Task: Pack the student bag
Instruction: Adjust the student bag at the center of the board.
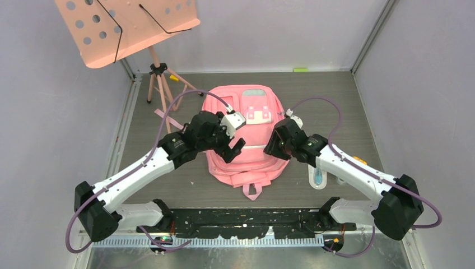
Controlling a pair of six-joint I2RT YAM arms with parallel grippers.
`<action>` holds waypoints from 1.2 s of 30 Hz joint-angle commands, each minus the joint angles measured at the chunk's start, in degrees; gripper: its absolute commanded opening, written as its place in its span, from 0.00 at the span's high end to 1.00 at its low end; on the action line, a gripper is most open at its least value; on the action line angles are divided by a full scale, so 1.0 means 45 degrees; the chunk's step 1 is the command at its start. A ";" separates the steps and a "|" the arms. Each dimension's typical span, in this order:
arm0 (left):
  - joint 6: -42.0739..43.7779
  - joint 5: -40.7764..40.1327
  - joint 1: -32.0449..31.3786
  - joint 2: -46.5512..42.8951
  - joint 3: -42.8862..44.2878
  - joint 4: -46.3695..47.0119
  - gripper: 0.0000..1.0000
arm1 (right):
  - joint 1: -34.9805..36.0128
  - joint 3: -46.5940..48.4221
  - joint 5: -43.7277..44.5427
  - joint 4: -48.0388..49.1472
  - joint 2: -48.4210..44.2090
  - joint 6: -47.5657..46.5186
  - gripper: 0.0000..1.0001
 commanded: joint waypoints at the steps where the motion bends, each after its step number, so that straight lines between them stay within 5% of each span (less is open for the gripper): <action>1: 0.0250 0.0155 -0.0331 0.0144 -0.0104 0.0635 0.07 | -0.0038 0.0294 -0.0153 0.0424 0.0101 0.0218 0.59; 4: 0.0384 0.0031 -0.0453 0.0357 -0.0059 0.0635 0.07 | -0.0038 0.0357 -0.0250 0.0484 -0.0012 0.0356 0.76; 13: 0.1470 -0.2726 -0.2457 0.1666 -0.0370 0.0845 0.09 | -0.0086 0.1352 -0.0044 0.0030 -0.0716 0.0908 0.98; 27: 0.1212 -0.5689 -0.2542 0.2500 -0.0521 0.1940 0.10 | -0.0361 0.1241 -0.0148 0.0341 -0.1617 0.1231 1.00; 32: 0.1172 -0.6395 -0.2542 0.2731 -0.0515 0.2100 0.26 | -0.0370 0.1108 -0.0166 0.0462 -0.1673 0.1227 1.00; 36: 0.1579 -0.5334 -0.2576 0.2862 -0.0584 0.2096 0.61 | -0.0432 0.1126 -0.0051 0.0362 -0.1745 0.1024 1.00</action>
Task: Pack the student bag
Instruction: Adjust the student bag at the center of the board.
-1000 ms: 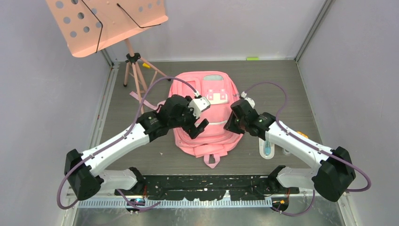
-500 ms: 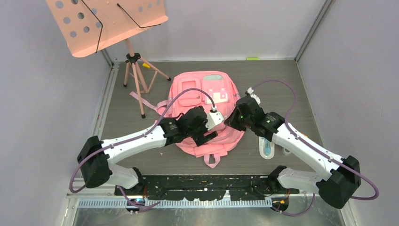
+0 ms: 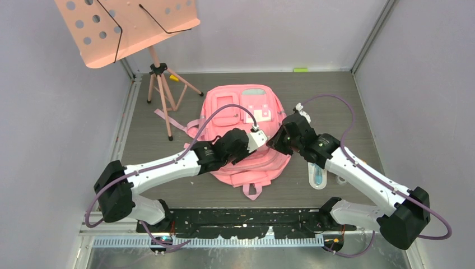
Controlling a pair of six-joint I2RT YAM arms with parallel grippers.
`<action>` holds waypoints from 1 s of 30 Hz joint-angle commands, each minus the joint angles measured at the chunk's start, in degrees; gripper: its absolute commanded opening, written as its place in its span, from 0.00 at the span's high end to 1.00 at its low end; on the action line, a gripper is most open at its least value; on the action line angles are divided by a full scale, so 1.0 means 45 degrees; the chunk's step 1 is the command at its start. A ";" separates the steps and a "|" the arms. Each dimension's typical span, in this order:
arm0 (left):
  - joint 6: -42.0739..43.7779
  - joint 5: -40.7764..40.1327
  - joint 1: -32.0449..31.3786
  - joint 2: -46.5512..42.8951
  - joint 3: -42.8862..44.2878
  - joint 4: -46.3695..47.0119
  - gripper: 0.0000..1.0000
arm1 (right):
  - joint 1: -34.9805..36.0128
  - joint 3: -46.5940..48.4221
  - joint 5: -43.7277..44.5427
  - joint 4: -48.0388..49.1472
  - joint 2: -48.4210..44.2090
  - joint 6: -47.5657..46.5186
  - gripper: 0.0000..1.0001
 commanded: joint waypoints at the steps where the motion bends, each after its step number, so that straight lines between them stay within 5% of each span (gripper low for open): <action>1: 0.0241 -0.0001 0.0086 0.0197 -0.0099 0.0829 0.70 | -0.0144 0.0540 0.0228 0.0567 -0.0625 -0.0199 0.99; 5: 0.0096 -0.0223 0.0086 0.0103 0.0095 0.0652 0.99 | -0.0430 0.0921 0.0716 -0.0285 -0.0556 -0.0894 0.92; 13: -0.1055 0.0913 0.0476 0.0374 0.2520 -0.1737 1.00 | -0.2635 0.2189 0.1996 -0.3312 -0.0541 -0.2943 0.28; 15: -0.1636 0.1474 0.0912 0.0624 0.2944 -0.2339 1.00 | -0.3390 0.2455 0.2274 -0.4107 -0.0580 -0.3373 0.20; 30: -0.3052 0.3392 0.1980 0.1005 0.3532 -0.3769 1.00 | -0.9519 0.1661 0.3120 -0.8437 -0.2268 -0.3767 0.03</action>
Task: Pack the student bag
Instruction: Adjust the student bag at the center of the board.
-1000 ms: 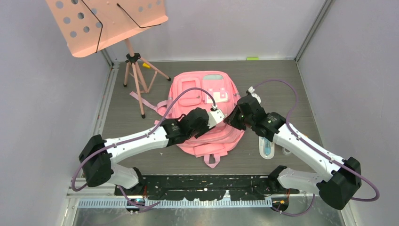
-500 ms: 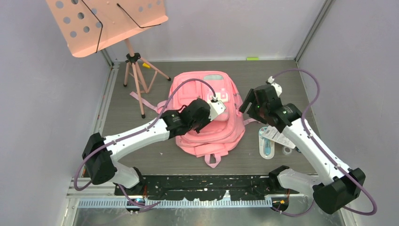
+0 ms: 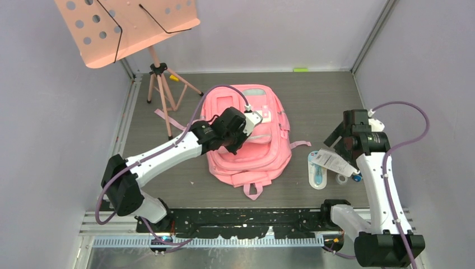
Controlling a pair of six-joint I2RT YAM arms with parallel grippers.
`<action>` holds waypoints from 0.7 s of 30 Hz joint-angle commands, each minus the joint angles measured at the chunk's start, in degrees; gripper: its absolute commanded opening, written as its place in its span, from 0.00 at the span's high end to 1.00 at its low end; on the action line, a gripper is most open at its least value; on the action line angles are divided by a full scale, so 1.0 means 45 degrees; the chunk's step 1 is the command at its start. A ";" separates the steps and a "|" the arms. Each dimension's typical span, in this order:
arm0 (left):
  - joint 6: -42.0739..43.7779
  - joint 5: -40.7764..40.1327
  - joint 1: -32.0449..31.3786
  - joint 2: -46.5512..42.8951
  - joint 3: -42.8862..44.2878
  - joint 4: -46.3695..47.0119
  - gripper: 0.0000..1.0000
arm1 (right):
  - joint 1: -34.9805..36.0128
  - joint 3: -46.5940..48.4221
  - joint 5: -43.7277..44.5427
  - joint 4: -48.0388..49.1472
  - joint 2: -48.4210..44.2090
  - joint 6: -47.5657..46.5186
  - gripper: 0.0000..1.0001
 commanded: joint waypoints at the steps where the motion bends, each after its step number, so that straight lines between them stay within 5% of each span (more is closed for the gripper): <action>1: -0.0354 -0.0210 0.0188 -0.0298 0.0450 -0.0416 1.00 | -0.1253 0.0083 0.0881 -0.1566 -0.0764 0.0230 0.02; 9: -0.0269 -0.0363 0.0333 -0.0298 0.0394 -0.0331 1.00 | -0.1902 0.0393 0.2320 -0.2861 -0.0987 0.1952 0.00; 21: -0.0517 0.0473 0.0836 0.0110 0.0730 -0.0698 1.00 | -0.2919 -0.2392 0.1349 -0.0831 -0.1648 0.2871 0.00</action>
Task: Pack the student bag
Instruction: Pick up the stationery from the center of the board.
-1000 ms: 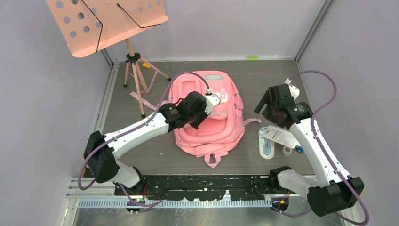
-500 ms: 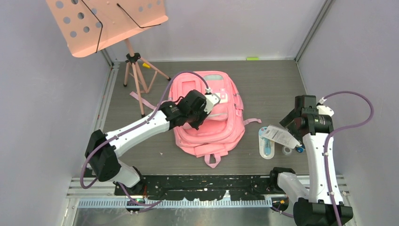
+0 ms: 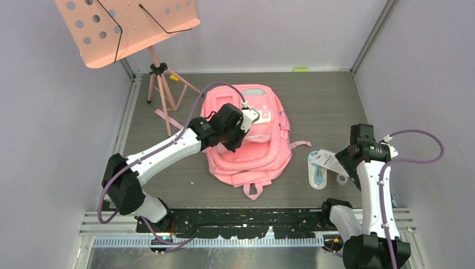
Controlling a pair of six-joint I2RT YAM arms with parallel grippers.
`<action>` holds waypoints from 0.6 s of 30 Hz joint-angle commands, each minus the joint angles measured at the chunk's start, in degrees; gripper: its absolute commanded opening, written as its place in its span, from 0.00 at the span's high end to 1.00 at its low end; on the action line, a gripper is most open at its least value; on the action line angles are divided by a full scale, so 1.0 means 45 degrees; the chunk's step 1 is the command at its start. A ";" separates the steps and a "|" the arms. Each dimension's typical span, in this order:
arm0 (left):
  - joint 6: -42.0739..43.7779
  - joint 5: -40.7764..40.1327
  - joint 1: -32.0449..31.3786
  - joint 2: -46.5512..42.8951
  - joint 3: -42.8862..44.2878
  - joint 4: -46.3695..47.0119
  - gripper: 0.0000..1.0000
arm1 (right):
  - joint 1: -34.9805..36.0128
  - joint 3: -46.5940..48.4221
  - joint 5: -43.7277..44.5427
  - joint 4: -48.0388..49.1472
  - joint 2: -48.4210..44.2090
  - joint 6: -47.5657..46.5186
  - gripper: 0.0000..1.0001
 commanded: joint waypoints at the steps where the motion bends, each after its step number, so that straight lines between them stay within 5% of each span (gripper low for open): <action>1: -0.0249 -0.0241 0.0264 -0.0025 0.0516 -0.0426 1.00 | -0.0115 -0.0491 0.0021 0.1283 -0.0582 0.0373 0.00; 18: -0.0308 0.0306 0.0469 0.0017 0.0551 -0.0388 1.00 | -0.0116 -0.2576 0.0065 0.4002 -0.0531 0.0962 0.00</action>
